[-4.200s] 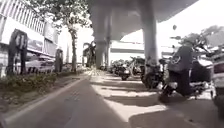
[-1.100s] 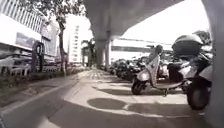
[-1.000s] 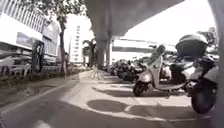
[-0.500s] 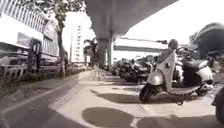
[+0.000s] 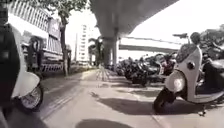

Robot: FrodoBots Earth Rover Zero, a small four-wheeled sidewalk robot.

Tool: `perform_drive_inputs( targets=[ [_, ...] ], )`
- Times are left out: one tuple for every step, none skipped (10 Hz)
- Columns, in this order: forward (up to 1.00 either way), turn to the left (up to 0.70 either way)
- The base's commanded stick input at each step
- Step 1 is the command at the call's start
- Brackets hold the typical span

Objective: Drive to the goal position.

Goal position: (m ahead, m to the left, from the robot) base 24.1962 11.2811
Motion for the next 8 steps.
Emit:
perform_drive_inputs(
  targets=[
    [0.7,0.0],
    [0.7,0.0],
    [0.7,0.0],
    [0.7,0.0],
    [0.7,0.0],
    [0.7,0.0],
    [0.7,0.0],
    [0.7,0.0]
  ],
)
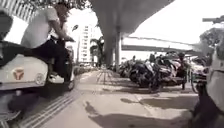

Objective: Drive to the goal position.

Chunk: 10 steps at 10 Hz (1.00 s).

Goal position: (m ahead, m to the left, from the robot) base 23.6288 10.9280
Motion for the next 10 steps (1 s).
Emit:
perform_drive_inputs(
  targets=[
    [0.7,0.0],
    [0.7,0.0],
    [0.7,0.0],
    [0.7,0.0],
    [0.7,0.0],
    [0.7,0.0],
    [0.7,0.0],
    [0.7,0.0],
    [0.7,0.0],
    [0.7,0.0]
  ],
)
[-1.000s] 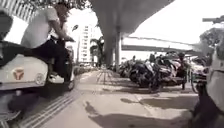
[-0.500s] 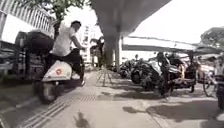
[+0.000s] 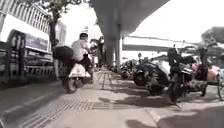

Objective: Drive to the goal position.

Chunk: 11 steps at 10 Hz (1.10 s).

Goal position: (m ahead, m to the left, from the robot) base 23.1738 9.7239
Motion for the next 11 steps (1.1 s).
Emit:
perform_drive_inputs(
  targets=[
    [0.7,0.0],
    [0.7,0.0],
    [0.7,0.02],
    [0.7,0.14],
    [0.7,0.14],
    [0.7,0.04],
    [0.7,0.0],
    [0.7,0.0],
    [0.7,0.0],
    [0.7,0.0],
    [0.7,0.0]
  ],
)
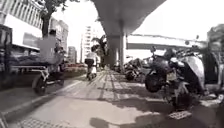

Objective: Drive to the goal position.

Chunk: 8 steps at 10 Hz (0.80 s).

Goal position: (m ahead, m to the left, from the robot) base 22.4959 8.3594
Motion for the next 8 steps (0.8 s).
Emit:
perform_drive_inputs(
  targets=[
    [0.7,0.0],
    [0.7,0.0],
    [0.7,0.0],
    [0.7,0.0],
    [0.7,0.0],
    [0.7,0.0],
    [0.7,0.0],
    [0.7,0.0]
  ],
)
